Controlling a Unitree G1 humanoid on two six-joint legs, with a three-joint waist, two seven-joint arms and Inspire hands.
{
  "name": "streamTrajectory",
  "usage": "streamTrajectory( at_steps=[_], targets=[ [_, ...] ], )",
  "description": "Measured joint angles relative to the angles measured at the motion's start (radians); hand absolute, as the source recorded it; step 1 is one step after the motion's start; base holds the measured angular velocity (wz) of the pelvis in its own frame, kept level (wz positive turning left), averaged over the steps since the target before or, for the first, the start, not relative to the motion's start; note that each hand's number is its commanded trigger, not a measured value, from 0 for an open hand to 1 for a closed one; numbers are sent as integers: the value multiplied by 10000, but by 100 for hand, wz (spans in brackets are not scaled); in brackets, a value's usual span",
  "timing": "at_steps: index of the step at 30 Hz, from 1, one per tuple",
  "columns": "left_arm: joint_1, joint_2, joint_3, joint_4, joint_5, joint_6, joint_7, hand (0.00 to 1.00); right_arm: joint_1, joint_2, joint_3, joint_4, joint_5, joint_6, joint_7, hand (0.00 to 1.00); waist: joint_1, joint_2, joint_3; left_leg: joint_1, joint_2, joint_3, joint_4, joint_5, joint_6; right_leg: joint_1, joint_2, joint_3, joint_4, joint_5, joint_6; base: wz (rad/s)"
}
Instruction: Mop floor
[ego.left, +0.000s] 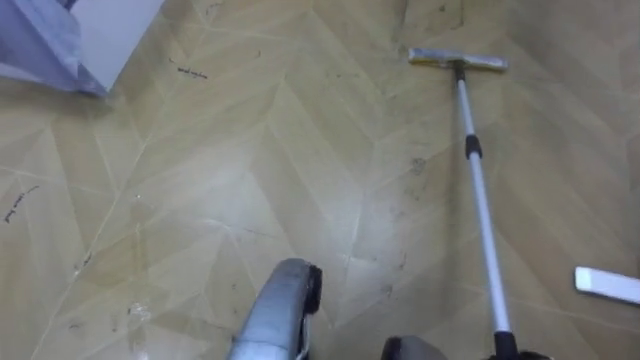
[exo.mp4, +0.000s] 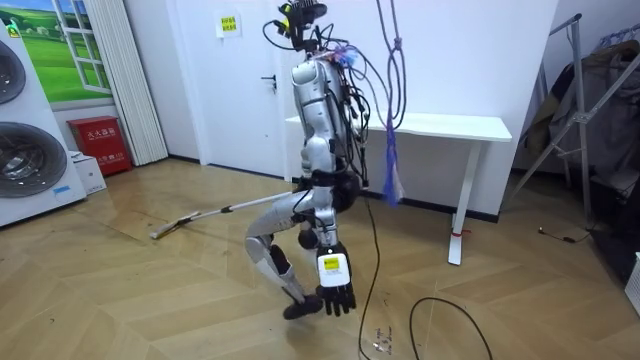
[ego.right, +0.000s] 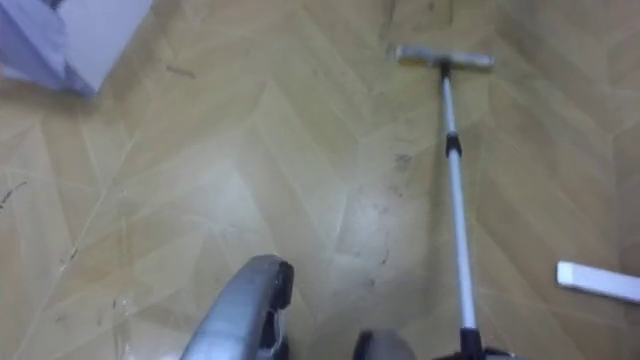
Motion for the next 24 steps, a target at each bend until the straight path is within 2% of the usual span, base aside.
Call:
streamTrajectory(
  at_steps=[1,3,4,5,6,7,8,9,10,11,12,13,15,16,17,18,19,20,21,22,23,24],
  targets=[
    [49,56,-6,-168,173,-47,-107,0,2,-56,172,-113,394,-27,62,100,13,-23,7,469,27,117,-1636,-298,-19,85,-15,-25,-97,-31,151,25],
    [-2,88,21,-133,651,62,-412,0,253,-186,450,-151,781,-61,231,100,-3,294,-10,1755,225,107,-5497,-859,74,255,14,-281,-394,-154,258,14],
    [-76,111,30,-132,703,102,-430,0,438,-218,479,-161,905,-115,240,100,-43,393,-58,1939,218,171,-5859,-1361,165,268,-24,-298,-452,-213,343,33],
    [-203,116,17,-128,711,141,-434,0,947,-363,493,-158,1092,-213,239,100,-161,517,-96,2177,119,450,-6366,-2055,639,407,-196,-446,-719,-213,628,46],
    [-314,100,22,-121,711,161,-452,0,1429,-540,512,-38,1089,-215,260,100,-228,595,-136,2324,-21,595,-6493,-2268,967,563,-369,-420,-934,-160,757,48],
    [-354,86,68,-114,710,169,-454,0,1677,-626,514,45,1048,-214,253,100,-304,647,-167,2380,-150,606,-6503,-2461,1139,598,-386,-248,-858,-132,808,34],
    [-461,85,257,-118,710,201,-435,0,2238,-796,533,235,959,-215,227,100,-438,701,-173,2595,-424,702,-6463,-2680,1314,367,-520,45,-122,264,961,30],
    [-451,81,292,-312,789,200,-363,0,2889,-869,735,281,839,-184,113,100,-559,926,-240,2766,-524,703,-6236,-3027,1541,13,-511,351,848,1109,1075,21],
    [-405,73,293,-415,803,193,-336,0,3243,-862,783,272,866,-174,9,100,-571,1065,-303,2825,-521,655,-6125,-3237,1595,-164,-427,472,1232,1599,1101,-9],
    [-379,93,290,-594,803,80,-315,0,3774,-826,857,253,932,-171,-165,100,-577,1200,-345,3049,-523,636,-6084,-3540,1635,-530,-234,813,1789,2078,1208,-26],
    [-383,90,272,-753,872,2,-209,0,4077,-648,883,223,935,-145,-344,100,-664,1378,-319,3257,-515,599,-6139,-3736,1704,-976,-89,936,1988,2087,1245,-24],
    [-380,85,269,-844,889,-28,-130,0,4213,-522,881,211,942,-143,-436,100,-787,1414,-324,3349,-523,600,-6205,-3796,1724,-1250,-21,975,1968,2079,1258,-12],
    [-416,73,224,-976,867,-149,-46,0,4505,-83,880,147,1016,-108,-640,100,-987,1462,-331,3642,-528,598,-6446,-3928,1717,-2000,209,1036,1146,2081,1276,-14],
    [-408,20,208,-989,851,-200,-15,0,4528,156,815,134,1022,-43,-702,100,-1065,1447,-334,3858,-528,591,-6661,-4001,1683,-2345,326,1019,100,2128,1306,-18],
    [-391,-80,200,-992,862,-160,-2,0,4502,331,710,111,962,45,-713,100,-1120,1433,-327,4146,-531,599,-6920,-4070,1638,-2448,372,827,-1162,2271,1204,-17],
    [-340,-172,185,-1006,895,-68,20,0,4387,402,665,106,917,258,-714,100,-1110,1400,-316,4504,-529,598,-7151,-4183,1564,-2397,399,624,-2225,2588,968,-9],
    [-279,-210,196,-1016,880,-1,27,0,4299,404,647,106,881,358,-714,100,-1106,1369,-304,4711,-526,598,-7232,-4270,1521,-2334,410,489,-2631,2769,829,-7],
    [-179,-236,198,-1007,860,172,51,0,4096,382,595,64,810,542,-768,100,-1099,1300,-281,5141,-518,573,-7288,-4493,1417,-2127,381,220,-3008,3173,602,0],
    [-130,-234,179,-1002,805,266,70,0,4021,349,586,9,787,660,-810,100,-1097,1197,-237,5337,-512,531,-7276,-4621,1357,-1935,379,205,-2970,3223,576,4],
    [-50,-224,185,-1024,783,402,127,0,3636,260,451,-32,604,847,-903,100,-1055,1179,-250,5556,-455,469,-6970,-4748,1173,-1608,374,84,-2845,3173,514,0],
    [-53,-196,184,-1035,709,489,266,0,3069,143,259,-11,289,1044,-973,100,-1009,1091,-206,5240,-316,483,-5857,-4462,685,-1496,373,17,-2529,2929,447,-10],
    [-64,-154,165,-1067,517,484,439,0,2422,-30,248,26,225,1056,-1019,100,-864,944,-151,4526,-106,459,-4249,-3497,233,-1460,465,64,-2134,2636,230,-20]
  ],
)
